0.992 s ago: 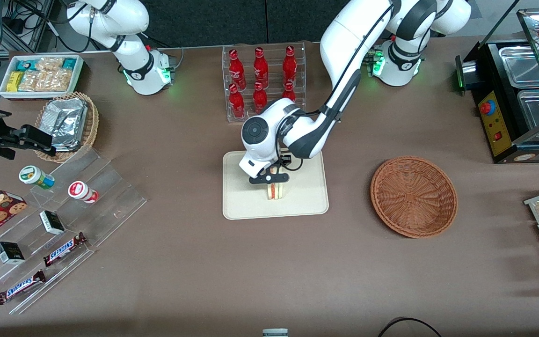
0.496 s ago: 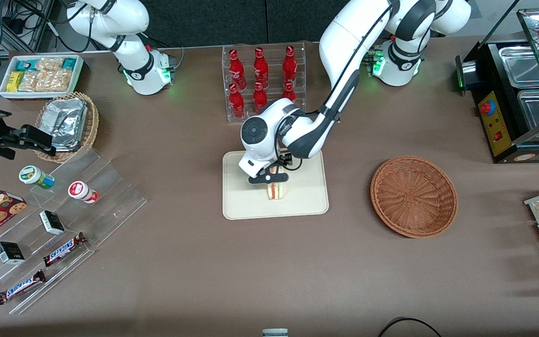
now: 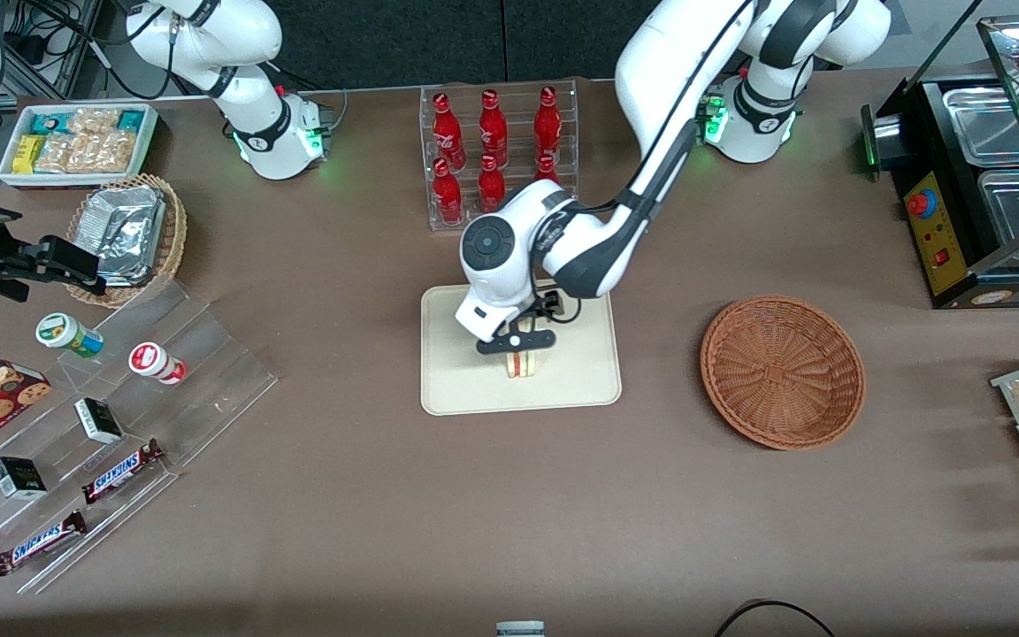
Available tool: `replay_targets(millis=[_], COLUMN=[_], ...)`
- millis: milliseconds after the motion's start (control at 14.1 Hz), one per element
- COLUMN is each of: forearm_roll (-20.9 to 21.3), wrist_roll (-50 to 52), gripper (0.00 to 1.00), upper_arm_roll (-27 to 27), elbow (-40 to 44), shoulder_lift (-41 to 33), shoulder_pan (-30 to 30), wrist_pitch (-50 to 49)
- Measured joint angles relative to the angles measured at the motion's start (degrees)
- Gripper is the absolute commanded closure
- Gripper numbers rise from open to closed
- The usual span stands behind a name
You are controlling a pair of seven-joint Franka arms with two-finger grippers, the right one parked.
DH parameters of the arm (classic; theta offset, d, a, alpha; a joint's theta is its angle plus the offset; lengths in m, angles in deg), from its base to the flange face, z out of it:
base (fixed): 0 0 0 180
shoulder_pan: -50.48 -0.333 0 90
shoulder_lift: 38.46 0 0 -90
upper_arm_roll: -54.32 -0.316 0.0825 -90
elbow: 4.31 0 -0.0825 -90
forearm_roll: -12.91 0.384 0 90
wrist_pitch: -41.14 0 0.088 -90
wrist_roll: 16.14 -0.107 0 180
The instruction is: Place sandwich from basket to tray
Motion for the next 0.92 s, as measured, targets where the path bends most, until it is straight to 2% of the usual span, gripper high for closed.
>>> replay_targets(millis=[354,921], forearm_roll=[-0.02,-2.41], wrist_roll=[-2.33,-18.46], gripper=[0.0,0.0], upper_arm_roll=[-0.22,0.05], elbow=[0.14,-0.74], shoulder_lift=[-6.39,-11.76], shoulder_pan=[-8.35,-21.34], wrist_pitch=[-4.79,-12.89])
